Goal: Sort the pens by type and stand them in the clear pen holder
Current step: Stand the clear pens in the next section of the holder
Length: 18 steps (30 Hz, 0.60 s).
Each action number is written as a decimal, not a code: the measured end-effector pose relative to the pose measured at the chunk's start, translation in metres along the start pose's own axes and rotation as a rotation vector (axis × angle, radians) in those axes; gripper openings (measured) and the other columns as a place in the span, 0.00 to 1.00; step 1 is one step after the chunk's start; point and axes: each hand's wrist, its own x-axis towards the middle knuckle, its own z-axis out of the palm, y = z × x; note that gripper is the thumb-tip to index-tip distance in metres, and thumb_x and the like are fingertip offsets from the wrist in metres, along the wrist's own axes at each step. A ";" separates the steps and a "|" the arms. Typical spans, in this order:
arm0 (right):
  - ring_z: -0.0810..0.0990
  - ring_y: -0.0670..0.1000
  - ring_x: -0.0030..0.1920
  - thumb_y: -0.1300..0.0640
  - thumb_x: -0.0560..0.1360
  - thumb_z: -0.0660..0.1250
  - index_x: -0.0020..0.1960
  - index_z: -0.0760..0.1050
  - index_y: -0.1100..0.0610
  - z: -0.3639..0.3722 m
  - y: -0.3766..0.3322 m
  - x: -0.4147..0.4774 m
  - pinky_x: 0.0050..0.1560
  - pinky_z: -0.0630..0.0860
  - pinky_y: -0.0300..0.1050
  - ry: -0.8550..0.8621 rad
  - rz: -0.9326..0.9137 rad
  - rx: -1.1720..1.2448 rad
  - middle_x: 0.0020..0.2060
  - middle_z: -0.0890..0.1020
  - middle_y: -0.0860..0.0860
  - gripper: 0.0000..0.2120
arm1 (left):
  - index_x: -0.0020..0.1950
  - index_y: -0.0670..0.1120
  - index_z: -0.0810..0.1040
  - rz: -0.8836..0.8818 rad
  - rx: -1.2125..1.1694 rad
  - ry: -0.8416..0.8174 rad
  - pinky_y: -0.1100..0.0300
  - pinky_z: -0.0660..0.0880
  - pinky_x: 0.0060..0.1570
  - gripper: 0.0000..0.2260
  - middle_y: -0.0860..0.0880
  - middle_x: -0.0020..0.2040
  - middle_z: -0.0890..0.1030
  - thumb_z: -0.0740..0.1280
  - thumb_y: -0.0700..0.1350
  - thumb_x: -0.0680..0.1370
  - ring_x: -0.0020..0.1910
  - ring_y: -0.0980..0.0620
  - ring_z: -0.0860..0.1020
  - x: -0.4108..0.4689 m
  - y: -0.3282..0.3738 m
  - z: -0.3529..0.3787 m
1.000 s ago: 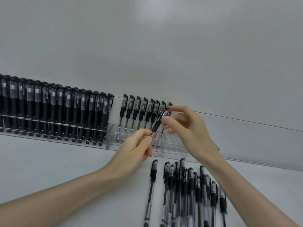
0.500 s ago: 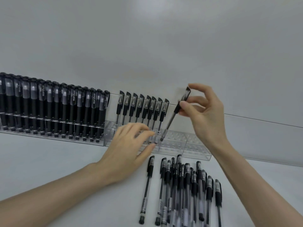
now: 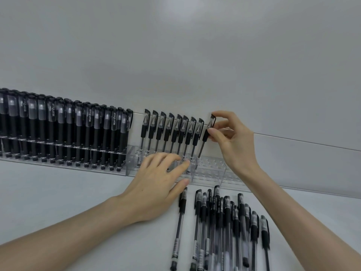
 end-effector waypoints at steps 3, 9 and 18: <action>0.83 0.52 0.40 0.66 0.74 0.69 0.51 0.74 0.41 -0.006 0.002 0.006 0.49 0.81 0.50 -0.030 0.001 -0.024 0.37 0.81 0.51 0.20 | 0.66 0.51 0.75 -0.014 0.005 0.012 0.54 0.64 0.61 0.23 0.52 0.58 0.77 0.48 0.58 0.81 0.59 0.53 0.67 -0.001 0.001 0.001; 0.82 0.46 0.36 0.67 0.73 0.69 0.52 0.75 0.47 -0.010 0.001 0.012 0.47 0.81 0.43 -0.088 0.013 -0.045 0.35 0.82 0.50 0.16 | 0.66 0.50 0.75 -0.010 0.021 0.000 0.56 0.60 0.59 0.23 0.52 0.58 0.77 0.47 0.57 0.81 0.58 0.53 0.67 0.000 0.001 0.001; 0.83 0.48 0.36 0.69 0.73 0.68 0.50 0.75 0.49 -0.012 -0.002 0.016 0.47 0.81 0.44 -0.135 0.031 -0.058 0.35 0.82 0.55 0.16 | 0.66 0.50 0.75 -0.016 0.034 -0.033 0.56 0.59 0.60 0.23 0.52 0.58 0.77 0.48 0.57 0.81 0.58 0.52 0.69 0.000 0.001 0.000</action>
